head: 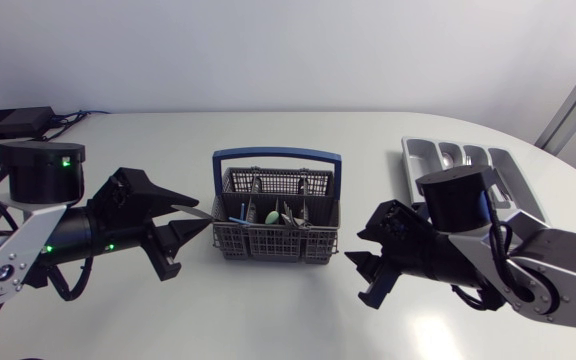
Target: Unload the cutlery basket into the drawer organizer.
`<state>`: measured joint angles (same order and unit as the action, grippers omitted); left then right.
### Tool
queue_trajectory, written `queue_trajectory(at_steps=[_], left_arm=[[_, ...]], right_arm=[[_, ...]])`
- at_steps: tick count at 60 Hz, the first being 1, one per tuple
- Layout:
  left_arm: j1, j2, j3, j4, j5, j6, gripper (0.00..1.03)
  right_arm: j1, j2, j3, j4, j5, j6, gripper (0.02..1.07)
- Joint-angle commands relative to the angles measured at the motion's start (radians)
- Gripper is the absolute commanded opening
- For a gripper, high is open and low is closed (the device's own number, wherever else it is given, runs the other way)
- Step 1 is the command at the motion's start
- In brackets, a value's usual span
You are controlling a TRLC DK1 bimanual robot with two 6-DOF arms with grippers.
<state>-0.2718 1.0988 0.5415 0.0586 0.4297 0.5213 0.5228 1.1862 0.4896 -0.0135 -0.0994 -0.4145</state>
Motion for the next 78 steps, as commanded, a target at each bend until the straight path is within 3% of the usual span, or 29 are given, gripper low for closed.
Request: queue_trajectory(at_steps=[1,12,25,35,44,60,78], left_arm=[[-0.010,0.030,0.025,0.020,0.007,0.014,0.37],[-0.021,0.052,0.028,0.043,0.007,0.011,0.18],[-0.041,0.092,0.052,0.050,0.007,0.002,0.04],[-0.046,0.108,0.109,0.026,0.004,-0.018,0.04],[-0.056,0.162,0.250,-0.086,0.000,-0.024,0.04],[-0.084,0.271,0.431,-0.195,-0.019,-0.058,0.03],[-0.076,0.147,0.535,-0.368,-0.020,-0.075,0.03]], right_arm=[[0.008,0.020,0.003,0.020,0.009,0.022,0.58],[0.008,0.029,0.003,0.024,0.009,0.019,0.58],[0.006,0.027,0.003,0.027,0.009,0.017,0.58],[0.008,0.020,-0.002,0.026,0.009,0.016,0.58],[0.006,0.004,-0.006,0.021,0.009,0.013,0.58],[0.005,-0.013,-0.022,0.021,0.006,0.008,0.58],[0.003,-0.066,-0.013,-0.005,0.001,0.006,0.58]])
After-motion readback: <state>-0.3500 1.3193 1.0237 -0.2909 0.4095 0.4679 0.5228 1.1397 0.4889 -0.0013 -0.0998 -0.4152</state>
